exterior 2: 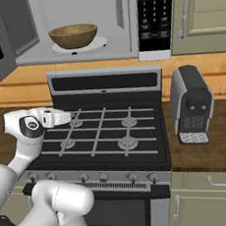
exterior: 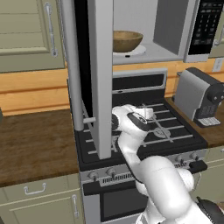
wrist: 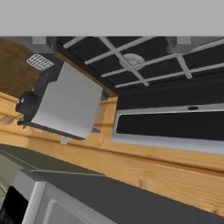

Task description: Pick the lemon from the sink and place it in the bowl. Then pick the bowl and place it in the microwave. Then close the microwave door and press the start button.

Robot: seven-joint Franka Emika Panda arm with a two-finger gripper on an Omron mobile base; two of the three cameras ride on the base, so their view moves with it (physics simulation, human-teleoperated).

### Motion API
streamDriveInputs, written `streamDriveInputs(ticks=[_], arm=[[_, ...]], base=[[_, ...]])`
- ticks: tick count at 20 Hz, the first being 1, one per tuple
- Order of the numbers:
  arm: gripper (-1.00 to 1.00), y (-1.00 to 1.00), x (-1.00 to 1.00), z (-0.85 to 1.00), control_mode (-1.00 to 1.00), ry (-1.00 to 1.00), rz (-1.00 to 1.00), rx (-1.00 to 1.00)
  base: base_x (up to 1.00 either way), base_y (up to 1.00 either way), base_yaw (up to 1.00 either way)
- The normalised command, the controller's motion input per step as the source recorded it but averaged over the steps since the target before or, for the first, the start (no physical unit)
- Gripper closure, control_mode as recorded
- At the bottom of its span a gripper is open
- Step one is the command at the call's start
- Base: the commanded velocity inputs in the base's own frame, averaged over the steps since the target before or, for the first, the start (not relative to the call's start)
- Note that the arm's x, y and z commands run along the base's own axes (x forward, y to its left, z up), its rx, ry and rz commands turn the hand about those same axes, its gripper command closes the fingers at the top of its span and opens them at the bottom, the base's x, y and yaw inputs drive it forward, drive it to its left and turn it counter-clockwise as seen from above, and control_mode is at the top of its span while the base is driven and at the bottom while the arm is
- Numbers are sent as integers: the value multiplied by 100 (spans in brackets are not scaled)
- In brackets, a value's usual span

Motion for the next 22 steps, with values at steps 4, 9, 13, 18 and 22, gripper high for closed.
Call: streamDriveInputs(ticks=[4, 9, 13, 18, 22], arm=[[-100, 46, -15, 0, -100, -16, -10, -36], [-100, 79, -48, 12, -100, -21, -9, -22], [-100, 100, -74, 41, -100, -24, -5, -16], [-100, 100, -73, 58, -100, -19, -3, -15], [-100, 100, -47, 57, -100, -13, 0, -13]], base=[[0, 0, 0], [0, 0, 0], [0, 0, 0], [0, 0, 0], [0, 0, 0]])
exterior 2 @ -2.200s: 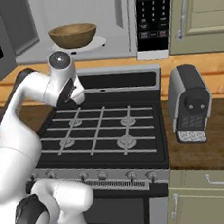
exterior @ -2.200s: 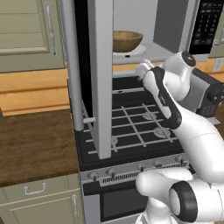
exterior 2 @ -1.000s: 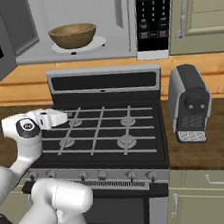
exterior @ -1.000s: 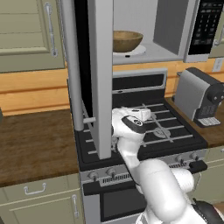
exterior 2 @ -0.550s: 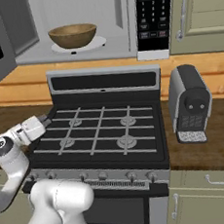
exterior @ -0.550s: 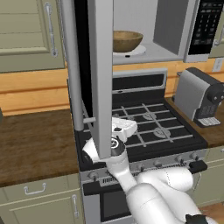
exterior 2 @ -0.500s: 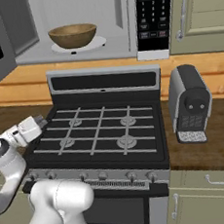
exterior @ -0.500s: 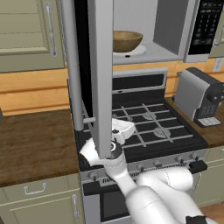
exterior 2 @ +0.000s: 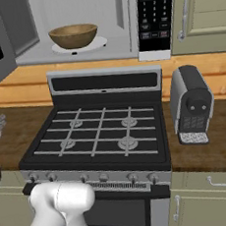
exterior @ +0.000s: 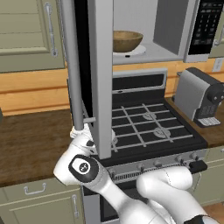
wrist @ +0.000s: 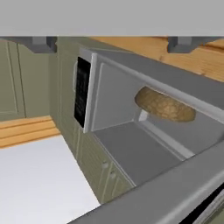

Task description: Pick the lemon from the sink and place it in the bowl. Then pick the bowl and place it in the microwave. Then close the microwave door and press the start button.

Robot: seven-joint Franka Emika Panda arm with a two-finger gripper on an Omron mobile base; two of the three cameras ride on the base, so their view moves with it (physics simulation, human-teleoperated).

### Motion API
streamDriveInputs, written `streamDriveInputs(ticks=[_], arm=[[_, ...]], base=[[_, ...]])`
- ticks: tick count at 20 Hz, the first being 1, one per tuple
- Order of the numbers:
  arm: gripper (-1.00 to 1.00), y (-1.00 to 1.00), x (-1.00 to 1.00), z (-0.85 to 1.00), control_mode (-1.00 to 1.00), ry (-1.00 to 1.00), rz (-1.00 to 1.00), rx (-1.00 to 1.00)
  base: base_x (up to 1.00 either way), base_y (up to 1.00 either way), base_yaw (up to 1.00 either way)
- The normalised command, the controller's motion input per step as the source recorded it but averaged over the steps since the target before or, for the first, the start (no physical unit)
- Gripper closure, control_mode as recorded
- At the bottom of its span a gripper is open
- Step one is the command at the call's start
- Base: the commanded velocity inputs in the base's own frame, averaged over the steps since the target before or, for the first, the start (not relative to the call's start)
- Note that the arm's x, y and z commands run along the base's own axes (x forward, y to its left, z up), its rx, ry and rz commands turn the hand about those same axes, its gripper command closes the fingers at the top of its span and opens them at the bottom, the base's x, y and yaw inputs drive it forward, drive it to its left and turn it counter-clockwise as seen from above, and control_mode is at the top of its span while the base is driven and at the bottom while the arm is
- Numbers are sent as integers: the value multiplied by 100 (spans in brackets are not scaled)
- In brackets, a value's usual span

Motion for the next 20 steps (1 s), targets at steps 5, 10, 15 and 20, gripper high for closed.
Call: streamDriveInputs(ticks=[5, 10, 15, 20], arm=[[-100, 73, -46, 66, -100, -27, 0, -10], [-100, 46, -55, 69, -100, -30, 0, -9], [-100, 5, -71, 59, -100, -30, 0, -3], [-100, -16, -78, 47, -100, -29, 5, 0]], base=[[0, 0, 0], [0, 0, 0], [0, 0, 0], [0, 0, 0]])
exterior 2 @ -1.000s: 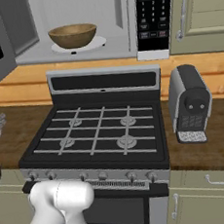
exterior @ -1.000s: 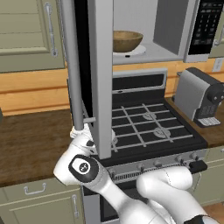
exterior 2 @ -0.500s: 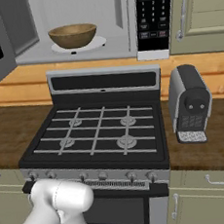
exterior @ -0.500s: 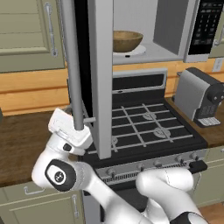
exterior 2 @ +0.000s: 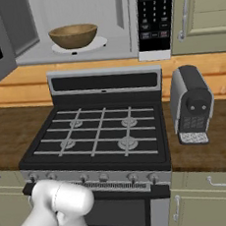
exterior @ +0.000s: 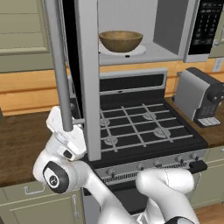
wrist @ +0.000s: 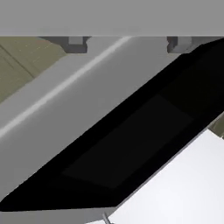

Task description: Pick the lemon from the sink and place it in the bowl. Then pick the bowl and place it in the microwave. Then close the microwave door and press the start button.

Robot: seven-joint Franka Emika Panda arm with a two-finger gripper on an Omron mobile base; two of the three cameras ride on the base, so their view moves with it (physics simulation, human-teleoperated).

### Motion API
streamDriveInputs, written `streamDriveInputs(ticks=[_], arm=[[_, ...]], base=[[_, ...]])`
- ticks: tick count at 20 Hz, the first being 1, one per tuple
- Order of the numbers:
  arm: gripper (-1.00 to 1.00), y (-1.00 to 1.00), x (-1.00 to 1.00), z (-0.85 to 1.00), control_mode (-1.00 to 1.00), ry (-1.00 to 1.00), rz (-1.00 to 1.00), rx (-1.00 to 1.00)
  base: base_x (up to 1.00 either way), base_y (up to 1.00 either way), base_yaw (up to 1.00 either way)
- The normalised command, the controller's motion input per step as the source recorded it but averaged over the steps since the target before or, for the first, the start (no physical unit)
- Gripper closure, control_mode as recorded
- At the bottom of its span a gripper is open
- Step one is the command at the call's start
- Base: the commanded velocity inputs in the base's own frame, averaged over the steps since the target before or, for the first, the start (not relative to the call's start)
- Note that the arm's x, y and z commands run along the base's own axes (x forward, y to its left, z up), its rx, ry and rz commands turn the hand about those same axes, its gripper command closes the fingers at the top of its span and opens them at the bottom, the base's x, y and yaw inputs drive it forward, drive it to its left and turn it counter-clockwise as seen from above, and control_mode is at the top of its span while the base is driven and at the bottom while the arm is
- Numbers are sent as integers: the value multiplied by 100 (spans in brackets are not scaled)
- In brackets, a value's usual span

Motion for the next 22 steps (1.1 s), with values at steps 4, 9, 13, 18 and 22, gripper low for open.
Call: streamDriveInputs(ticks=[4, 9, 13, 18, 22], arm=[[-100, -38, -72, 40, -100, -30, 10, 1], [-100, -71, -73, 34, -100, -28, 6, 15], [-100, -84, -76, 32, -100, -20, 3, 35], [-100, -85, -64, 43, -100, -12, 7, 40], [-100, -79, -39, 46, -100, -4, 15, 40]], base=[[0, 0, 0], [0, 0, 0], [0, 0, 0], [0, 0, 0], [0, 0, 0]])
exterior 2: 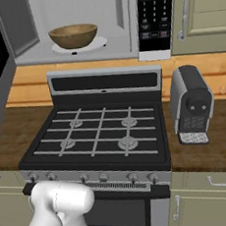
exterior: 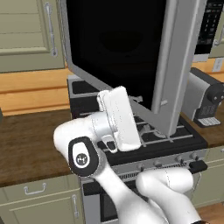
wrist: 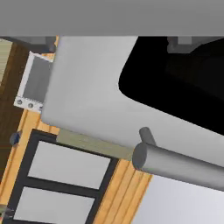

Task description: Pick the lemon from the sink and place it in the bowl. Then pick the bowl and place it in the microwave. Then close the microwave door and press the start button.

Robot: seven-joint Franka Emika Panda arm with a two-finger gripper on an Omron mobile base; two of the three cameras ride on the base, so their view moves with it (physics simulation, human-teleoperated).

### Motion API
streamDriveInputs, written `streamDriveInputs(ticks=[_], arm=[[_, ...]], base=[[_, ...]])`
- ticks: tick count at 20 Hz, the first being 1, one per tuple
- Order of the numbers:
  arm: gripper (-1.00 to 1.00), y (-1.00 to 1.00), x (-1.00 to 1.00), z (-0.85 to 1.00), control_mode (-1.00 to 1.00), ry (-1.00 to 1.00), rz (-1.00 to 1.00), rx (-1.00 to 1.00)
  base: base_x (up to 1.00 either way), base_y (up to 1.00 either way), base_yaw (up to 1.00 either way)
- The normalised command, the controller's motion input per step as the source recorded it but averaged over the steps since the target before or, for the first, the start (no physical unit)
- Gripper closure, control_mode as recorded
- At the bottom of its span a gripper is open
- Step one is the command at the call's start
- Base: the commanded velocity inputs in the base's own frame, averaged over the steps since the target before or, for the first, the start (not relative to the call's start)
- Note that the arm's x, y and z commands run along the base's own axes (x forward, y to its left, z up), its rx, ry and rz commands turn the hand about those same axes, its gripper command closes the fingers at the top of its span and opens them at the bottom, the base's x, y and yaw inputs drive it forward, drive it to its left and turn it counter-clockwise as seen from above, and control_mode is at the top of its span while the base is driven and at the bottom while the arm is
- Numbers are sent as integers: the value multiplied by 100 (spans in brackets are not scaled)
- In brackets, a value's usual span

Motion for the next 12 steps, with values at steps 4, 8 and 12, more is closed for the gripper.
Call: streamDriveInputs(ticks=[4, 8, 12], arm=[[-100, -74, -15, 50, -100, 0, 21, 37], [-100, -77, 0, 44, -100, 0, 30, 35], [-100, -73, 12, 27, -100, 4, 38, 30]], base=[[0, 0, 0], [0, 0, 0], [0, 0, 0]])
